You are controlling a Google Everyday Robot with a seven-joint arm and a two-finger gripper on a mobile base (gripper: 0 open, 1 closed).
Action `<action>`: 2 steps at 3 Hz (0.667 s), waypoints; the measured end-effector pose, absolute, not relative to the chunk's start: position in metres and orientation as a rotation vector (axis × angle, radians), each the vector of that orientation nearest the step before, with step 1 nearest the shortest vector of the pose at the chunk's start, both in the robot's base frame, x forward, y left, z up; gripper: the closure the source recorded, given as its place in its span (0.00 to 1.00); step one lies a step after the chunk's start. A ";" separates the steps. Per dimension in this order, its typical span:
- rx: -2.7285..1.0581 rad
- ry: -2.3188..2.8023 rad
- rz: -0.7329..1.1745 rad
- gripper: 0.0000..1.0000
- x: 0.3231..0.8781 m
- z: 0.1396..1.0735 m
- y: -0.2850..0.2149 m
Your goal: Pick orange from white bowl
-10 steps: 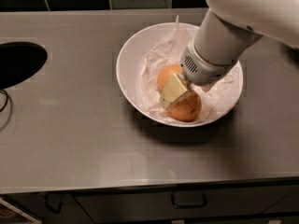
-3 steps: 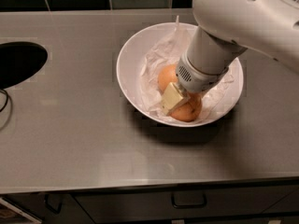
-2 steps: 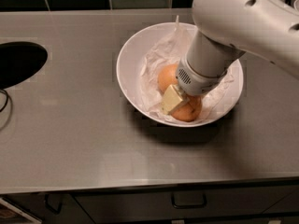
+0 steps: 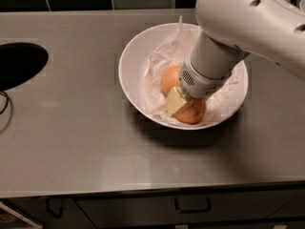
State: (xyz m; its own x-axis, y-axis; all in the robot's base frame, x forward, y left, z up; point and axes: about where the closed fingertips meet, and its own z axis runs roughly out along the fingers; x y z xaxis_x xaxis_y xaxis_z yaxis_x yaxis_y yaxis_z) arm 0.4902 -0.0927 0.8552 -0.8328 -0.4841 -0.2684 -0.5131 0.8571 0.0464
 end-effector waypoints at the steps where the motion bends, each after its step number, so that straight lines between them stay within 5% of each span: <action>1: -0.753 2.766 0.206 0.99 0.488 0.864 -0.094; 2: -0.736 2.731 0.223 1.00 0.486 0.881 -0.098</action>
Offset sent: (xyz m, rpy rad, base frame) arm -0.0070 -0.0115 0.0446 0.0811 -0.0747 -0.0145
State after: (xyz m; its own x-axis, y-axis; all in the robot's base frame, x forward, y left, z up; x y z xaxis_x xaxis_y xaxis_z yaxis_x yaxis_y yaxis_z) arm 0.4856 -0.0979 0.8810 -0.8227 -0.4644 -0.3280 -0.5114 0.8565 0.0702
